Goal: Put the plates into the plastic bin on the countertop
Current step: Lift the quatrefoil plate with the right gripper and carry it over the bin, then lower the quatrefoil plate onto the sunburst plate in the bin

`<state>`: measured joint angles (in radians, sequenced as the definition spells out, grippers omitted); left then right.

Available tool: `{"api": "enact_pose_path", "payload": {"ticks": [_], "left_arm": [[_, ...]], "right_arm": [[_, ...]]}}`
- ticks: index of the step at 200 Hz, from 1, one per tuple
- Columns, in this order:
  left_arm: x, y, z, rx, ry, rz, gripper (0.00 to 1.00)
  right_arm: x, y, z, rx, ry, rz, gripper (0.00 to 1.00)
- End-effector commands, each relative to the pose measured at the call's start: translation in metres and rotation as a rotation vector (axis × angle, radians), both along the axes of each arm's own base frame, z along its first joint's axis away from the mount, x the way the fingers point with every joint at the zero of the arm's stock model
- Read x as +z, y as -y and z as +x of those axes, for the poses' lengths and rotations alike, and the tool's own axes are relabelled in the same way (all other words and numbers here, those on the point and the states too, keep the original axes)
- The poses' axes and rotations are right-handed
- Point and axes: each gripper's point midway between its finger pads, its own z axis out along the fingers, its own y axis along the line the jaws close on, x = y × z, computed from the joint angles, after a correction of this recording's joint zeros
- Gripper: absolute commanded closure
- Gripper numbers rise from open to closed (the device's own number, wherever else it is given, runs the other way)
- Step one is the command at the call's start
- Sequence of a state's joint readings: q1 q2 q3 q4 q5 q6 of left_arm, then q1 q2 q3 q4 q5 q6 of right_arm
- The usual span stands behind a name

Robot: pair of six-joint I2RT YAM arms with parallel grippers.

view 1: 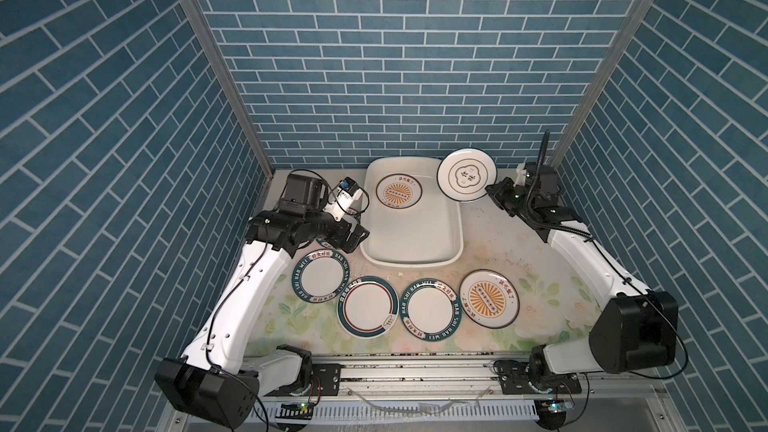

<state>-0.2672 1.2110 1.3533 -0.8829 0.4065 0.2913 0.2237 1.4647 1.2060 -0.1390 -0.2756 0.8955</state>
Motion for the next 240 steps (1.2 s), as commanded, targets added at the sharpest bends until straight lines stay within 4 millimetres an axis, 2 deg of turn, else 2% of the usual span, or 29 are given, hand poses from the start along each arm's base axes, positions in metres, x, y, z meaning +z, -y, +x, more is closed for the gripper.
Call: {"api": "enact_pose_path", "payload": {"ticks": [1,31,70,114,166,175,177,179,191,240], "left_arm": [[0.005,0.001,0.003,0.017,0.007,-0.014,0.01],[0.011,0.007,-0.002,-0.017,-0.007,-0.046,0.00],[0.015,0.019,-0.018,-0.101,-0.027,-0.098,0.00],[0.019,0.024,-0.024,-0.135,-0.029,-0.128,0.00],[0.023,0.028,-0.029,-0.157,-0.036,-0.153,0.00],[0.024,0.028,-0.030,-0.160,-0.036,-0.155,0.00],[0.024,0.028,-0.030,-0.160,-0.037,-0.156,0.00],[0.024,0.028,-0.030,-0.161,-0.038,-0.157,0.00],[0.023,0.028,-0.030,-0.162,-0.038,-0.159,0.00],[0.024,0.031,-0.032,-0.174,-0.044,-0.172,0.00]], "right_arm": [[0.029,-0.027,0.020,0.049,0.113,-0.016,1.00],[0.021,-0.067,0.039,0.127,0.099,-0.019,1.00],[-0.014,-0.115,0.061,0.201,0.043,-0.019,1.00],[-0.044,-0.154,0.085,0.240,-0.005,0.012,0.99],[-0.080,-0.171,0.109,0.216,-0.060,0.029,0.98],[-0.077,-0.173,0.113,0.211,-0.054,0.040,0.97],[-0.090,-0.174,0.114,0.209,-0.074,0.035,0.97],[-0.093,-0.174,0.116,0.207,-0.079,0.035,0.98],[-0.101,-0.176,0.121,0.203,-0.090,0.040,0.97],[-0.118,-0.189,0.136,0.190,-0.116,0.090,0.97]]}}
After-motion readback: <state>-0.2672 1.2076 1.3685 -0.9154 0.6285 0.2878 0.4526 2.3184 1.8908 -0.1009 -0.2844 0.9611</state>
